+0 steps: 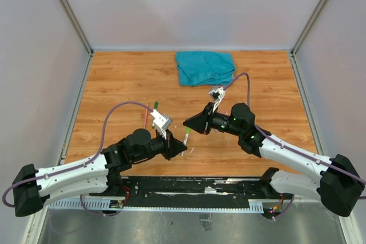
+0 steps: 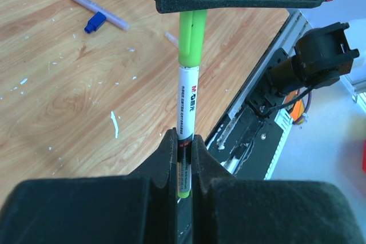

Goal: Insert the pens into the pen caps
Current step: Press the pen cap onto the pen.

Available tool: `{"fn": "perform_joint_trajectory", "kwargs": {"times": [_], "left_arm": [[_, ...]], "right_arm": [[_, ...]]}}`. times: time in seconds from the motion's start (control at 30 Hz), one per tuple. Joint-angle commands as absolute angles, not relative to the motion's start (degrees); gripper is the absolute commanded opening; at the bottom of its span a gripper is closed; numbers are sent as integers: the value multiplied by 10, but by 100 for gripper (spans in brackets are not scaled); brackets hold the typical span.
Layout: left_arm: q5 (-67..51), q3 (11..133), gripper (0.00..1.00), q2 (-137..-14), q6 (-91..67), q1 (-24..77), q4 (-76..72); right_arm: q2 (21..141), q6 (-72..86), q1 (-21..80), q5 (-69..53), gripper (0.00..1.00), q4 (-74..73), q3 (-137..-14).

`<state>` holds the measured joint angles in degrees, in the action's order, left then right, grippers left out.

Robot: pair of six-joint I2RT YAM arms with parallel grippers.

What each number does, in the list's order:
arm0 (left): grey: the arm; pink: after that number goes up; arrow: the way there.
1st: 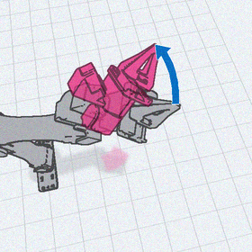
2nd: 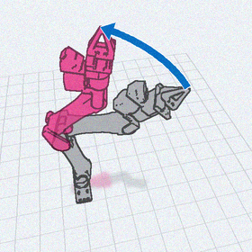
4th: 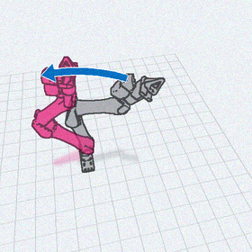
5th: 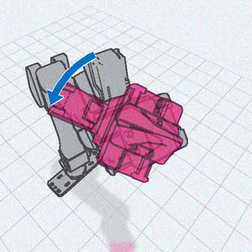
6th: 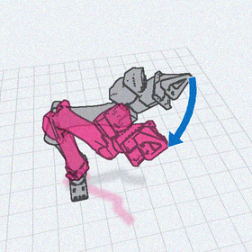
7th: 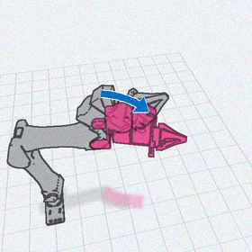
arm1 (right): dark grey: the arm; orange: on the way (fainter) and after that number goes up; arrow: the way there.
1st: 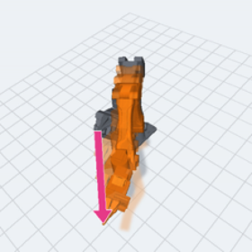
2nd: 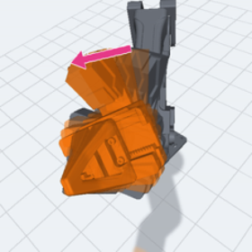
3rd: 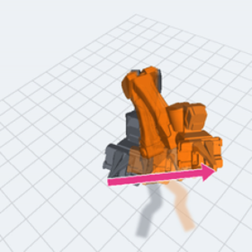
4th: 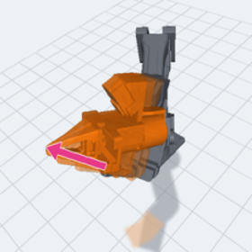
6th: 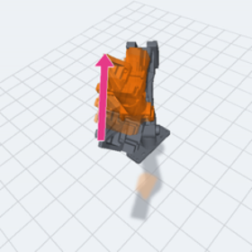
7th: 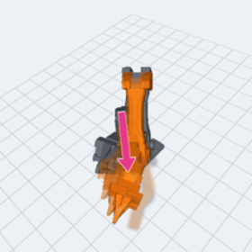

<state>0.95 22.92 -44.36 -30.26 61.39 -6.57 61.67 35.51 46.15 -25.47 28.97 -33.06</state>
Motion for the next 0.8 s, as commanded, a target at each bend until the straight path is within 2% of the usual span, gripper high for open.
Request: {"fn": "perform_joint_trajectory", "kwargs": {"times": [0.0, 0.63, 0.77], "left_arm": [[55, 295, 1, -406, -308, 610, -168], [68, 326, 1, -398, -303, 610, -168], [77, 318, 0, -407, -300, 610, -151]], "right_arm": [[629, 337, 507, -302, 1, 222, -293], [649, 331, 578, -276, 1, 230, -247], [623, 311, 578, -241, 6, 196, -273]]}}
